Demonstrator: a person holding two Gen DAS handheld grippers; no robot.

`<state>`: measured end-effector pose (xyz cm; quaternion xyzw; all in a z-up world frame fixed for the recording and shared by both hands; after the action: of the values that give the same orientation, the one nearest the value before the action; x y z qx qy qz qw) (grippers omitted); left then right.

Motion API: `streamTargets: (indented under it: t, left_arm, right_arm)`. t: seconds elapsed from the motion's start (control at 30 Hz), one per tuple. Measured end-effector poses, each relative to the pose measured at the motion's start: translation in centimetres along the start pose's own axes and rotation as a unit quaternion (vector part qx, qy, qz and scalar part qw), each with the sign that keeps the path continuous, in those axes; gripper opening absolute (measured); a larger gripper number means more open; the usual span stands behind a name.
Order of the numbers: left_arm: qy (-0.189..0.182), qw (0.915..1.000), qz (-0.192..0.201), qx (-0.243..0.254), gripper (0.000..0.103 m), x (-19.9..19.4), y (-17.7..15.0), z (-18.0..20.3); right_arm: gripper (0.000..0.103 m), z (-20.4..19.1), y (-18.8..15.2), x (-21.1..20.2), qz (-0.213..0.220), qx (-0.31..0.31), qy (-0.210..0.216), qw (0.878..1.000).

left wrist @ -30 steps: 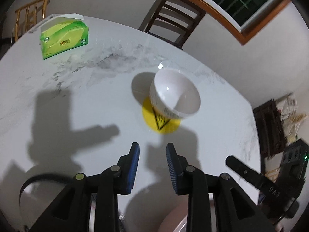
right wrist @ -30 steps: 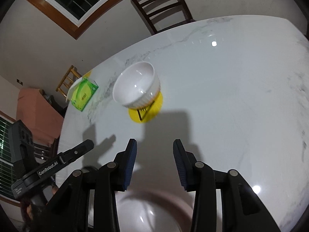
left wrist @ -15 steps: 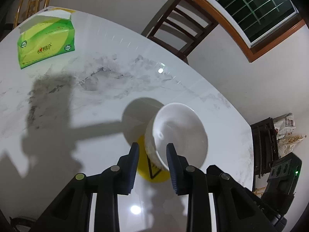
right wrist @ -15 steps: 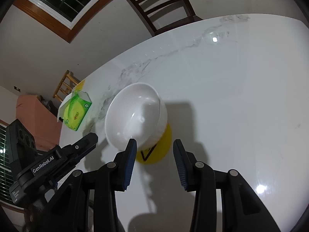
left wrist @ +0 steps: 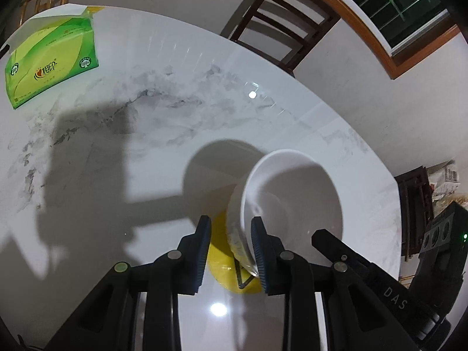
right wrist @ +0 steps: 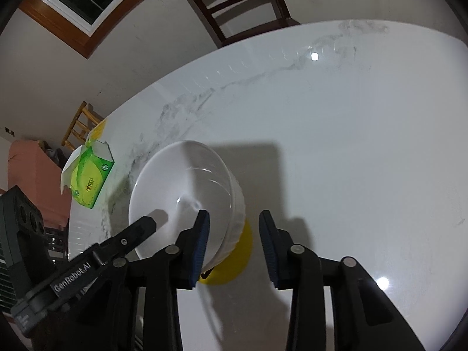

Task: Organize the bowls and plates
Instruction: 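Close the left gripper on the Rabbit bowl rim and lift, then carry the Rabbit bowl with the left gripper over the Dog bowl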

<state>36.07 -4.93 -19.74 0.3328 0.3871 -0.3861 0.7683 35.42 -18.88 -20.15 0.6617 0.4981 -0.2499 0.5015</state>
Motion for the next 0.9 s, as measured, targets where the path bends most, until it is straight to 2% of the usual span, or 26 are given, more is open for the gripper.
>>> streamTargets:
  t: [0.1, 0.17, 0.37, 0.67, 0.9]
  left_arm:
    - [-0.007, 0.9999, 0.001, 0.012, 0.018, -0.1, -0.3, 0.5]
    - [0.007, 0.9997, 0.007, 0.024, 0.018, -0.1, -0.4, 0.7]
    - [0.012, 0.9992, 0.014, 0.036, 0.018, -1.3, -1.2, 0.9]
    - [0.009, 0.9964, 0.050, 0.068, 0.018, -6.2, -3.0, 3.2]
    - [0.004, 0.9933, 0.070, 0.091, 0.018, -10.5, -5.8, 4.1]
  right_arm:
    - [0.023, 0.1, -0.3, 0.5, -0.005, 0.006, 0.004, 1.000]
    - [0.019, -0.3, -0.3, 0.6, -0.007, 0.007, 0.012, 1.000]
    - [0.019, -0.4, -0.8, -0.3, -0.006, 0.005, 0.008, 1.000]
    - [0.019, -1.9, -1.8, -5.3, 0.025, -0.007, 0.014, 1.000]
    - [0.019, -3.5, -3.8, -10.4, 0.059, -0.020, 0.013, 0.998]
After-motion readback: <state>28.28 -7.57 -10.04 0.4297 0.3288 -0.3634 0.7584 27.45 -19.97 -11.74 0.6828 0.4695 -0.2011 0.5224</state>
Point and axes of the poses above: each gripper's, at about its wrist camera, not at the fingertips, and x roughly the way its jaws point, z to its right, y to its top, the point moved 10 cm from there along x, roughly the way its jaws point, and after that the axes turned 12 degrees about -x, right-handed, at the moved point
